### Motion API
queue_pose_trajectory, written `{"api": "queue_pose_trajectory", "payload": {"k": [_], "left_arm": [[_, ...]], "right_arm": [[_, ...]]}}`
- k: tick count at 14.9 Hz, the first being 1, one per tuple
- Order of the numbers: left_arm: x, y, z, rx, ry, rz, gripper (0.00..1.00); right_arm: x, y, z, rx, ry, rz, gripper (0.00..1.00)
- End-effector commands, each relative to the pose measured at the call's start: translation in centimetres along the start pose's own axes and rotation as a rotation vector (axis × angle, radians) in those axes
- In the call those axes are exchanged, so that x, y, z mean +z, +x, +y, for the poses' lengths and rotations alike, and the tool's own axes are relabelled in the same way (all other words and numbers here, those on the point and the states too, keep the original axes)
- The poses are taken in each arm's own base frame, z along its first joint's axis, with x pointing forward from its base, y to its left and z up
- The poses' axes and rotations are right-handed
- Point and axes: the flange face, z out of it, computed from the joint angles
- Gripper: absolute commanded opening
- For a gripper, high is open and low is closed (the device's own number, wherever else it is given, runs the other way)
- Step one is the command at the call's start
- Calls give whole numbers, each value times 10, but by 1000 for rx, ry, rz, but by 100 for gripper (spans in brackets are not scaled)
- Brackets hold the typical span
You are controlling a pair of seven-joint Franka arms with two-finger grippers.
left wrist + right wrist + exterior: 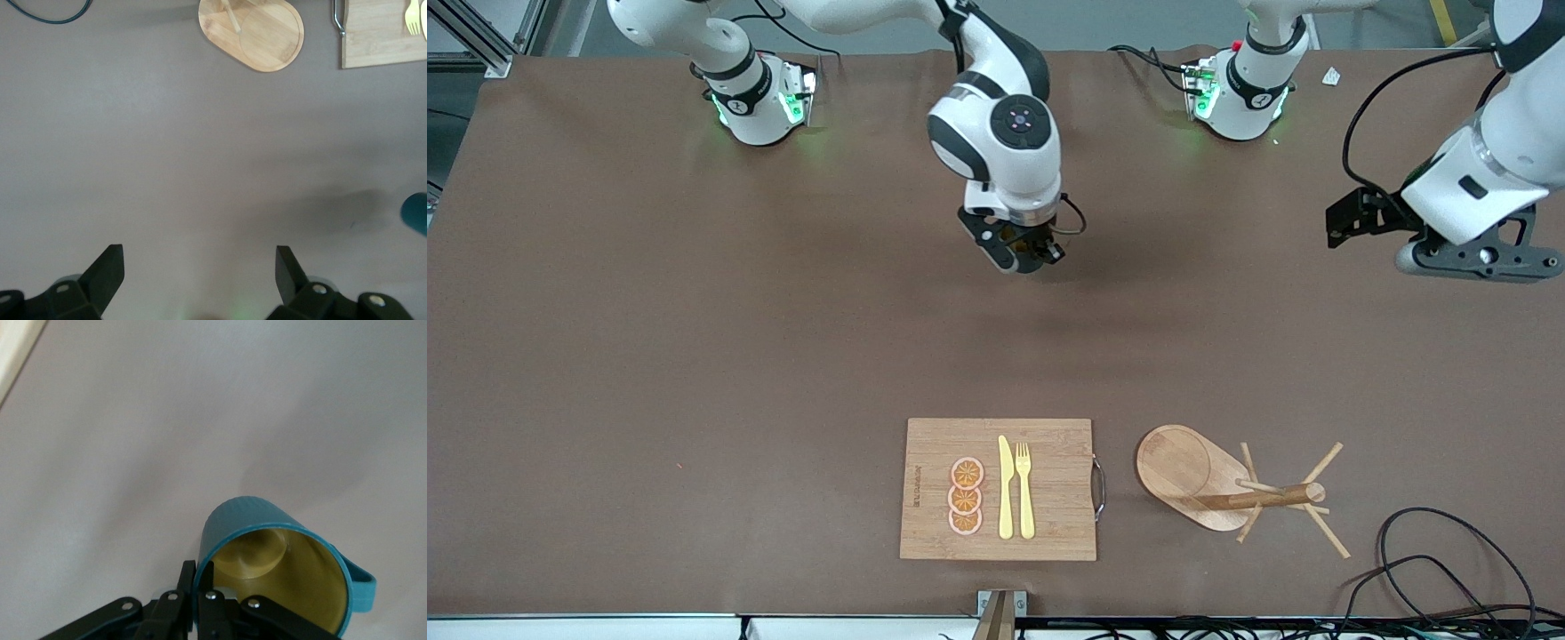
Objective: Pass cup and hang on rack
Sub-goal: 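Lift the teal mug and carry it toward the table middle, then lower the mug onto the table with the right gripper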
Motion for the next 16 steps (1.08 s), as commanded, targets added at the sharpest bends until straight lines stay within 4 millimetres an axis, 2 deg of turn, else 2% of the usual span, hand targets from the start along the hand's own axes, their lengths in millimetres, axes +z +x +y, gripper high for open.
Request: {"api": "queue_pose_trajectory", "payload": {"k": [1, 5, 7, 9, 12, 16], "left_arm": [[12, 15, -13, -56, 5, 15, 100], [34, 28, -15, -127, -1, 12, 100], [48, 33, -14, -134, -2, 26, 100], [60, 37, -14, -131, -4, 36, 100], [72, 40, -15, -134, -6, 52, 100], [81, 44, -22, -148, -10, 44, 100]], "right_arm": [[7, -24, -8, -12, -1, -3, 0], [30, -51, -3, -15, -29, 1, 0], [32, -65, -10, -8, -44, 4, 0], [44, -75, -16, -2, -61, 12, 0], [52, -71, -19, 10, -57, 16, 0], [52, -38, -32, 83, -52, 20, 0]]}}
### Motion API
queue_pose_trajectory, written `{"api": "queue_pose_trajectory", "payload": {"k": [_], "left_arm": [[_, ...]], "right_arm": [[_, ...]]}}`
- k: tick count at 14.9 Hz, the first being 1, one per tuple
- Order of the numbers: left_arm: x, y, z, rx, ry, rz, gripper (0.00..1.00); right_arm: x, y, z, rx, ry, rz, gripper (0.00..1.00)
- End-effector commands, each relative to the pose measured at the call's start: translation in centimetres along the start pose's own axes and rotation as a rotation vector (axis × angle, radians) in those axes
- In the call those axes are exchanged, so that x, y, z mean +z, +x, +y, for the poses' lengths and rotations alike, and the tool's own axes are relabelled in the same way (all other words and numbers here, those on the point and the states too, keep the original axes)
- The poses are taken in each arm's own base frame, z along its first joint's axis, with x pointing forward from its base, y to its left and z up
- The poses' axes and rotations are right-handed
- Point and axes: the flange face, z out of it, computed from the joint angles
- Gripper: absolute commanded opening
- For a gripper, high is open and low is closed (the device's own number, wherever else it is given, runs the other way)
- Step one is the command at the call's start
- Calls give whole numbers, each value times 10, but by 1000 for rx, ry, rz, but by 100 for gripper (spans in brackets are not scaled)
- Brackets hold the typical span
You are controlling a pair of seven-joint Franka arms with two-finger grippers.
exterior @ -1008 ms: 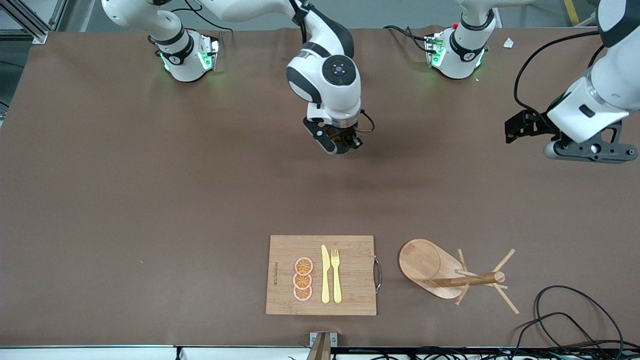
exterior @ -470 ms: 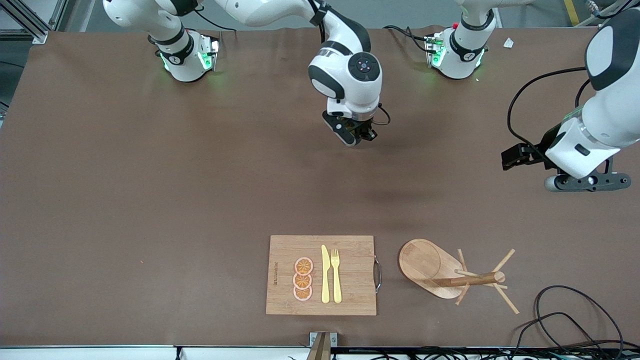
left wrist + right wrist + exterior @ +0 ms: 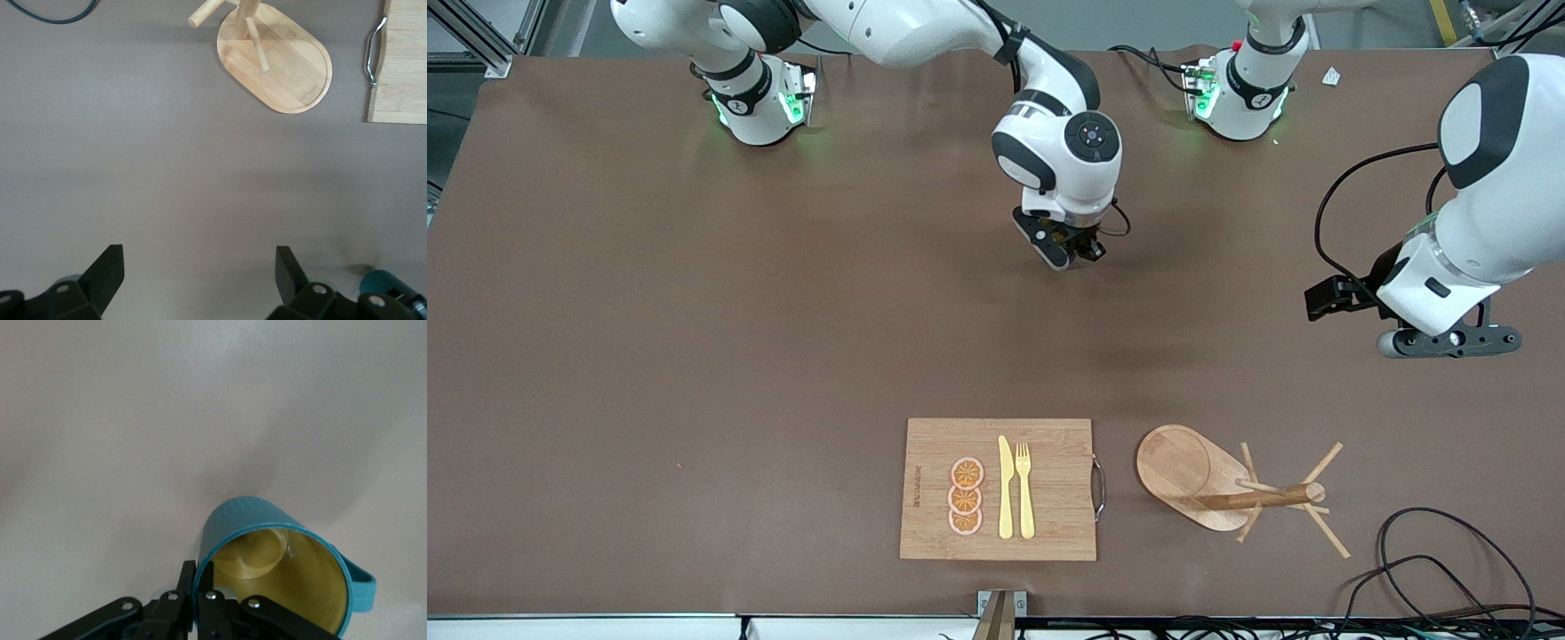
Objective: Pass cup and hang on rack
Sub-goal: 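Lower the mug onto the table with the right gripper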
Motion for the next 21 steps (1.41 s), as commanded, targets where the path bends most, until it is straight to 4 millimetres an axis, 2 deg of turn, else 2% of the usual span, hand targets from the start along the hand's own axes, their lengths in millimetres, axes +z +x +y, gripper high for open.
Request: {"api": "queue_pose_trajectory", "payload": {"k": [1, 4, 7, 8, 12, 15, 19, 20, 21], "left_arm": [[1, 1, -6, -15, 11, 12, 100], [1, -2, -7, -15, 16, 5, 100], [0, -9, -14, -23, 21, -6, 100], [0, -9, -19, -33, 21, -7, 100], [5, -6, -16, -26, 19, -4, 100], [13, -7, -8, -13, 16, 8, 100], [21, -7, -6, -9, 15, 17, 100], [22, -6, -5, -7, 13, 24, 100], [23, -5, -3, -4, 11, 30, 100]], "right_arm": [[-11, 25, -15, 55, 13, -1, 0], [-18, 57, -27, 67, 29, 6, 0], [-20, 76, -33, 63, 39, 22, 0], [-18, 78, -34, 38, 36, 29, 0], [-2, 97, -36, -30, 16, 75, 0], [13, 97, -29, -92, -14, 85, 0], [12, 100, -31, -89, -12, 82, 1], [12, 101, -32, -91, -6, 81, 5], [10, 103, -34, -85, 9, 76, 15]]}}
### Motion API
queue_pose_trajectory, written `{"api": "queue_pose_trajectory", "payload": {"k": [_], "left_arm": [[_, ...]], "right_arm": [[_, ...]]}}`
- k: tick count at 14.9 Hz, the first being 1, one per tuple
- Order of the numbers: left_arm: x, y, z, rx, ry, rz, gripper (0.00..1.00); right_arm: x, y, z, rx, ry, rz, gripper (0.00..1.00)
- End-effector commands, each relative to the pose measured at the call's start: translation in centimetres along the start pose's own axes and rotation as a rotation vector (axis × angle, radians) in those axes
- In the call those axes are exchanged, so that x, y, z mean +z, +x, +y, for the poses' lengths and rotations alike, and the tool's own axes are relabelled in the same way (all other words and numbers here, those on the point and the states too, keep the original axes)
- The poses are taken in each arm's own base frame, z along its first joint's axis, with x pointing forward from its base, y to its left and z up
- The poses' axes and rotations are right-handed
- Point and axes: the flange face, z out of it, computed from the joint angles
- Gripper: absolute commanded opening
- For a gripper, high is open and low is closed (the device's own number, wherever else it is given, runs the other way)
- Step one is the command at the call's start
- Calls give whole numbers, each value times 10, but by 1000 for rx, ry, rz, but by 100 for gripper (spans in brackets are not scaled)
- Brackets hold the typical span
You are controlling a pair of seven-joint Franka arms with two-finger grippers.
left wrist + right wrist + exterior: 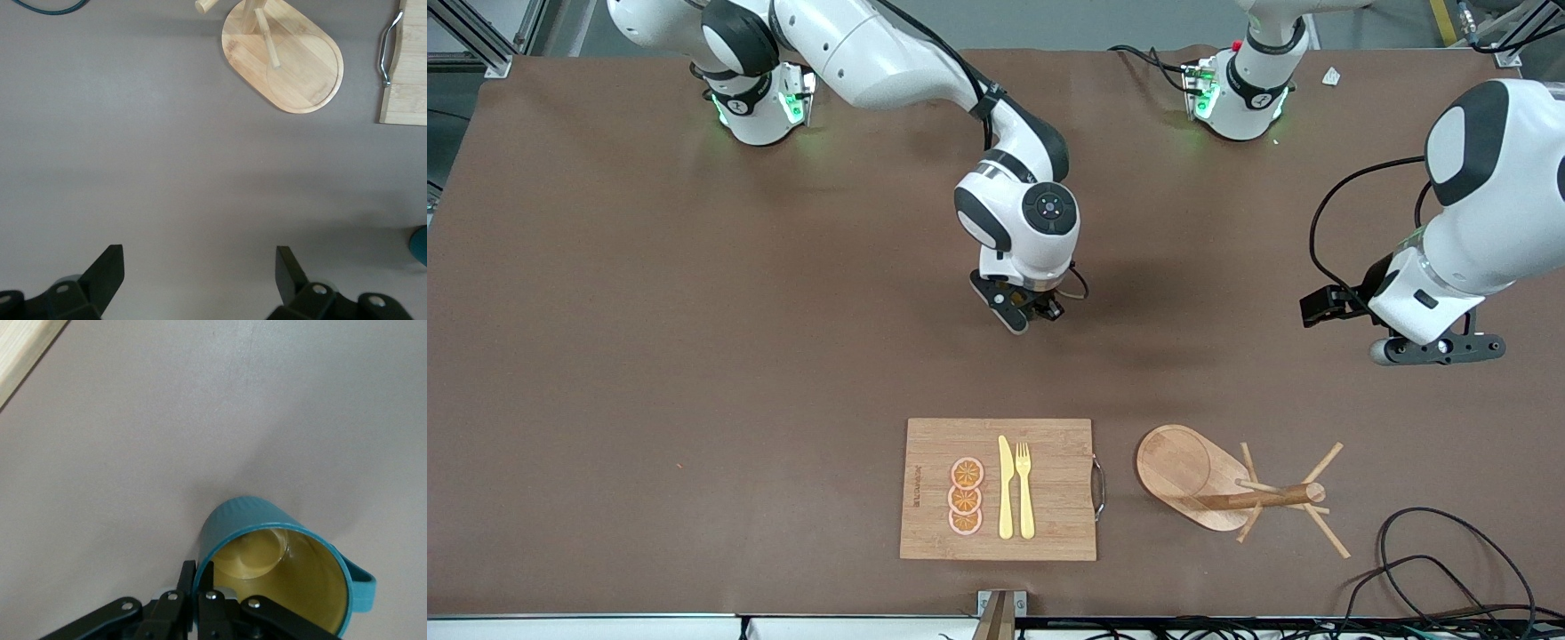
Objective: Pass cup and hang on rack
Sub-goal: 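Lower the mug onto the table with the right gripper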
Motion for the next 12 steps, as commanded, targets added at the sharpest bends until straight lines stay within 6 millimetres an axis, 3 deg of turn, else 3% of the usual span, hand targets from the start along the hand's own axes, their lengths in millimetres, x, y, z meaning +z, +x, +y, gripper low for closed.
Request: {"api": "queue_pose_trajectory", "payload": {"k": [1, 2, 3, 5, 9, 12], "left_arm": [[-1, -5, 4, 7, 15, 24, 100], [-2, -4, 6, 10, 13, 33, 100], [-2, -5, 9, 15, 13, 33, 100], [-2, -6, 19, 31, 12, 36, 100], [-3, -9, 32, 53, 10, 38, 100], [-5, -13, 43, 71, 8, 41, 100]], "right_arm": [[-6, 7, -2, -9, 19, -2, 29], [-8, 9, -2, -6, 22, -4, 54], [-10, 9, -2, -5, 25, -6, 72], [-15, 6, -2, -2, 30, -6, 98], [-48, 5, -1, -8, 51, -27, 100], [-75, 35, 1, -20, 25, -32, 100]]}}
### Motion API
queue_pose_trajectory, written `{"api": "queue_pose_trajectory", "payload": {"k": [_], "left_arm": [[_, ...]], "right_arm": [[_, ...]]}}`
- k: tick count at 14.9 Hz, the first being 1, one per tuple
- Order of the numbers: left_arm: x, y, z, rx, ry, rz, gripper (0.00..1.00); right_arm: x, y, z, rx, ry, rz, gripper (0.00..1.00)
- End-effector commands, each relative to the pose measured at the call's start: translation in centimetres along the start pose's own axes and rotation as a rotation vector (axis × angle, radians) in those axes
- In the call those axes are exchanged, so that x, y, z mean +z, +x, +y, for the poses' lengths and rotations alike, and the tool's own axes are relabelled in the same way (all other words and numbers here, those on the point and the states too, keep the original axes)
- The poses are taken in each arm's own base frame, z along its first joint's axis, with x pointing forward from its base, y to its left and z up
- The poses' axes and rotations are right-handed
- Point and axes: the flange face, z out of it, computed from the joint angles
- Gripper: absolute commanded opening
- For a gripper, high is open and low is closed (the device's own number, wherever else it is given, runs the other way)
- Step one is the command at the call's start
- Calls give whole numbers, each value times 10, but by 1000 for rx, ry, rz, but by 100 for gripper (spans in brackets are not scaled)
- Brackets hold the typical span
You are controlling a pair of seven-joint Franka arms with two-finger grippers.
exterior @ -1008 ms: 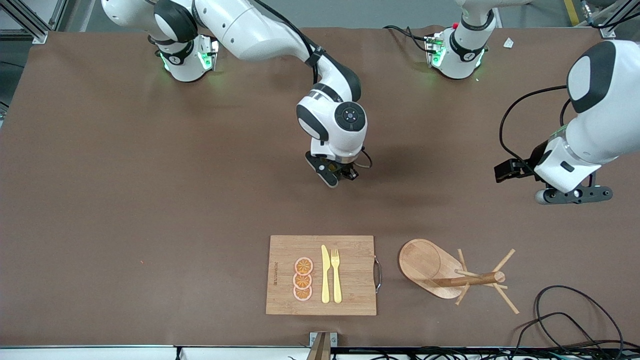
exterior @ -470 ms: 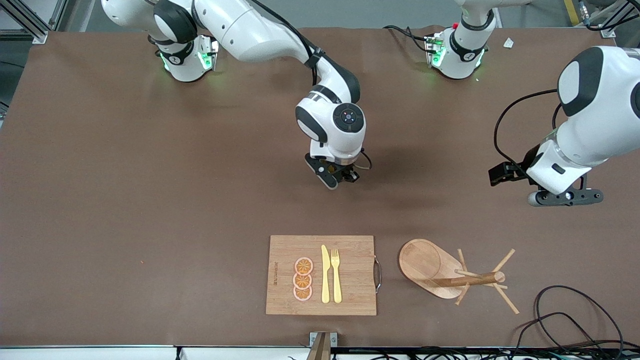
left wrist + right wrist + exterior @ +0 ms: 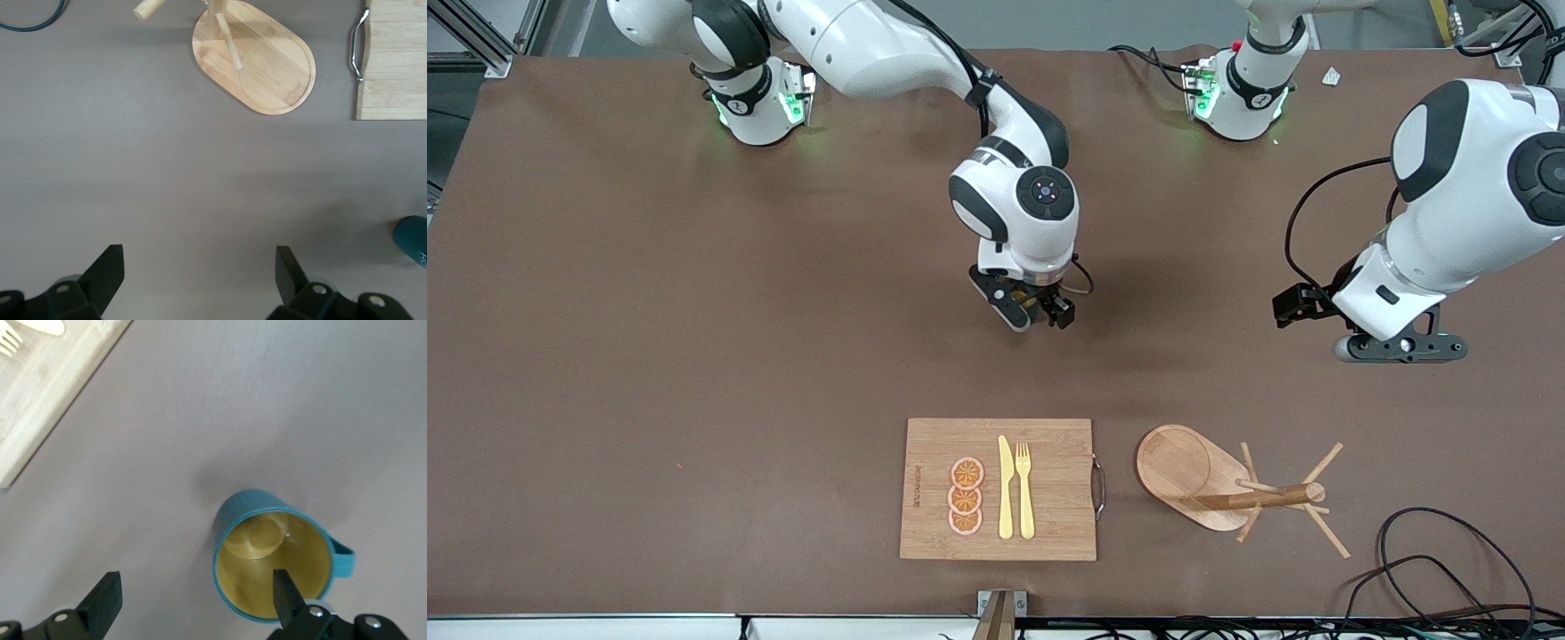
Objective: Pass cup and hang on rack
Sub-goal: 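Lower the mug onto the table with the right gripper, then release the mug with the right gripper while the left gripper approaches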
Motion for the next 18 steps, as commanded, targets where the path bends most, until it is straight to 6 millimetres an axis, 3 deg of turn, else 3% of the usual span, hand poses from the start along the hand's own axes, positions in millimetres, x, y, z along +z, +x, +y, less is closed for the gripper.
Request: {"api": "queue_pose_trajectory", "payload": {"k": [1, 3, 5, 7, 9, 11, 13, 16, 18], "left_arm": [[-7, -9, 13, 17, 14, 20, 100], [-9, -16, 25, 29, 16, 21, 100], [-13, -26, 38, 31, 19, 24, 100], [-14, -39, 57, 22, 24, 24, 100], [-14, -57, 86, 17, 30, 22, 100], [-6, -78, 127, -1, 77, 26, 100], [1, -101, 174, -34, 138, 59, 100], [16, -132, 234, -106, 154, 82, 100], [24, -153, 268, -128, 159, 103, 100]], "right_arm": [[-40, 38, 6, -66, -28, -18, 100], [-68, 74, 14, -205, -71, -20, 100], [-104, 133, 28, -337, -87, -31, 100], [-127, 180, 55, -493, -98, -21, 100], [-150, 230, 83, -605, -117, 10, 100], [-177, 275, 114, -707, -111, 0, 100], [-202, 301, 153, -772, -104, -7, 100], [-228, 322, 211, -823, -94, -14, 100], [-240, 356, 241, -884, -87, -20, 100]]}}
